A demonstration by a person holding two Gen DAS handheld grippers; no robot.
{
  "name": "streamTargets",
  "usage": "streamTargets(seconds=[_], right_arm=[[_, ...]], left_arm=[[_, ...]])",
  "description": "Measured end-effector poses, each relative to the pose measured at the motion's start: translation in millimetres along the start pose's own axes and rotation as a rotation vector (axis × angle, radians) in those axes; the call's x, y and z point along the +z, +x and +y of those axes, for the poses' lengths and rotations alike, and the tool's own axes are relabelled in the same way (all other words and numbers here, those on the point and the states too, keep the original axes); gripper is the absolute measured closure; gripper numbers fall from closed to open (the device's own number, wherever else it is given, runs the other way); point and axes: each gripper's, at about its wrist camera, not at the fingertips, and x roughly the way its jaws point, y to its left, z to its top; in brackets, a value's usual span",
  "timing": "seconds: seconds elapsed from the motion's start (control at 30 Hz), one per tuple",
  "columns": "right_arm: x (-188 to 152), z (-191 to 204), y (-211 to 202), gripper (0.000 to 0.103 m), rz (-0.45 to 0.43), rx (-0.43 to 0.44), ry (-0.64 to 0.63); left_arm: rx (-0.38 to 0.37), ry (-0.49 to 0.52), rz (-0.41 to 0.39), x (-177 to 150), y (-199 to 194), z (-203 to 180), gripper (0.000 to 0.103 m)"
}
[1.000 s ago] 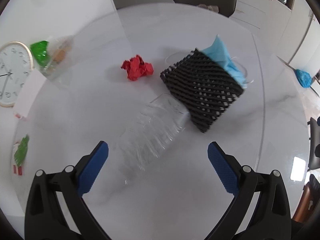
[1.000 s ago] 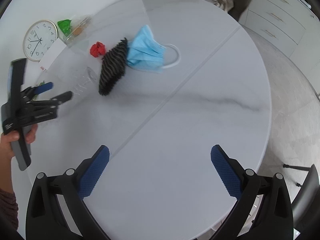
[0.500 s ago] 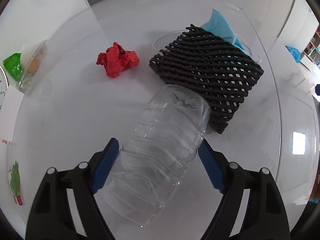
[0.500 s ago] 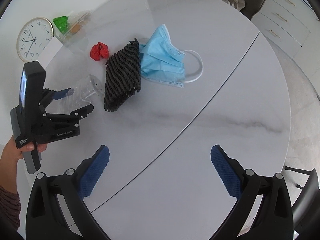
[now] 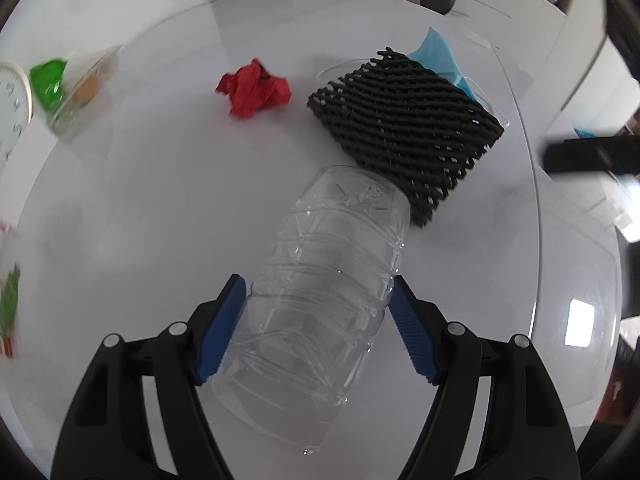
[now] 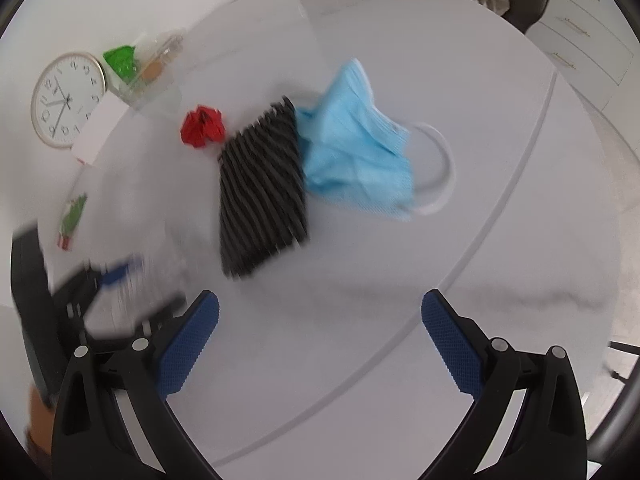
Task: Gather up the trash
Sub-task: 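Grasp the black mesh net with the right tool, then carry the bottle and net over the wastebasket and open both tools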
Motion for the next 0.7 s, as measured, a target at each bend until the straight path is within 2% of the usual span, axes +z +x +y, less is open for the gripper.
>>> streamTargets(seconds=[0.07,0.2,0.33,0.37,0.4,0.5,0.57,0.7], right_arm=[[8.2,4.3,5.7,0.003,-0.006,0.019,0.019],[18.2,10.8,22.9,0.017,0.021,0.057,0.063],[22.0,15.1,35.1,0.032,0.026,0.090,0.106],[23.2,16.6,38.3,0.041,0.029,0.094,0.111],[23.3,18.0,40.6,0.054,0.034,0.098,0.115],[23.3,20.3,46.3,0.084,0.050,0.127,0.121],[20.8,20.6,44.4,0.089,0.047,0.160,0.114],[13.2,23.4,30.9,0.090,0.026,0.163,0.057]], left_arm=[[-0.001,-0.030,0.001,-2.6,-1.0,7.4,0.032],[0.009,-0.096,-0.016,-19.2,-14.5,8.2,0.032],[0.089,-0.147,-0.037,-33.2,-27.7,5.1,0.032],[0.104,-0.158,-0.042,-38.2,-30.7,3.1,0.032],[0.117,-0.175,-0.048,-41.9,-34.1,2.2,0.032],[0.111,-0.228,-0.054,-50.0,-42.4,2.9,0.032],[0.088,-0.266,-0.056,-57.2,-48.4,4.1,0.032],[0.066,-0.306,-0.063,-61.2,-54.2,2.8,0.032]])
